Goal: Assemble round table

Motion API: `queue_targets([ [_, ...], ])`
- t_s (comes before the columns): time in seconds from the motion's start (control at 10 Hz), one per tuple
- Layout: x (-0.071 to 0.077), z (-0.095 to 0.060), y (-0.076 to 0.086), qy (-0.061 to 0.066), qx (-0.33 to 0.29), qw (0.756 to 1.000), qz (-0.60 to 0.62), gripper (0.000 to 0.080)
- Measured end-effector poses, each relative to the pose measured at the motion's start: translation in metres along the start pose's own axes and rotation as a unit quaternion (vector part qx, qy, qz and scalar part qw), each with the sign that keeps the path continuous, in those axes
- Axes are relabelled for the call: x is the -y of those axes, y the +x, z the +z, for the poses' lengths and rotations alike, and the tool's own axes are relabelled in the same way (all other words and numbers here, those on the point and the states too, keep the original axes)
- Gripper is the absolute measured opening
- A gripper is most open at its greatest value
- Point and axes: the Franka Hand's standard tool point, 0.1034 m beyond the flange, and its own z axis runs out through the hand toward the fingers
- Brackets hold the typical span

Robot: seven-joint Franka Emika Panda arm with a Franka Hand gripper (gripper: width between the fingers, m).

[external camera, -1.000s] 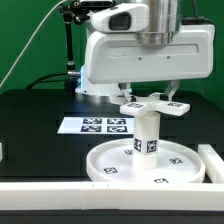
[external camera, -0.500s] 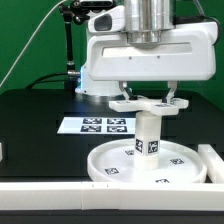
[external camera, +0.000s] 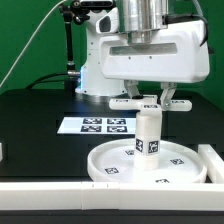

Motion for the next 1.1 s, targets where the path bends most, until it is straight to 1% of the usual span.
queue_targets([
  [0.2, -0.0017, 0.0005, 0.0008, 0.010, 0.014, 0.992, 0.128, 0.0455],
  [0.3, -0.0014, 0.0004, 0.0028, 0.022, 0.018, 0.981, 0.194, 0.0455],
  [0.4, 0.0002, 0.0005, 0.0040, 0.031, 0.015, 0.971, 0.235, 0.0455],
  [0.7, 0.0007, 0.0004, 0.0037, 0.029, 0.019, 0.946, 0.322, 0.0455],
  [0.9, 0.0009, 0.0001, 0.0029, 0.027, 0.020, 0.949, 0.313, 0.0455],
  [1.0, 0.0031, -0.0027, -0.0001, 0.021, 0.028, 0.954, 0.297, 0.0600],
  [1.1, 0.0072, -0.0070, -0.0009, 0.021, 0.033, 0.957, 0.286, 0.0634],
])
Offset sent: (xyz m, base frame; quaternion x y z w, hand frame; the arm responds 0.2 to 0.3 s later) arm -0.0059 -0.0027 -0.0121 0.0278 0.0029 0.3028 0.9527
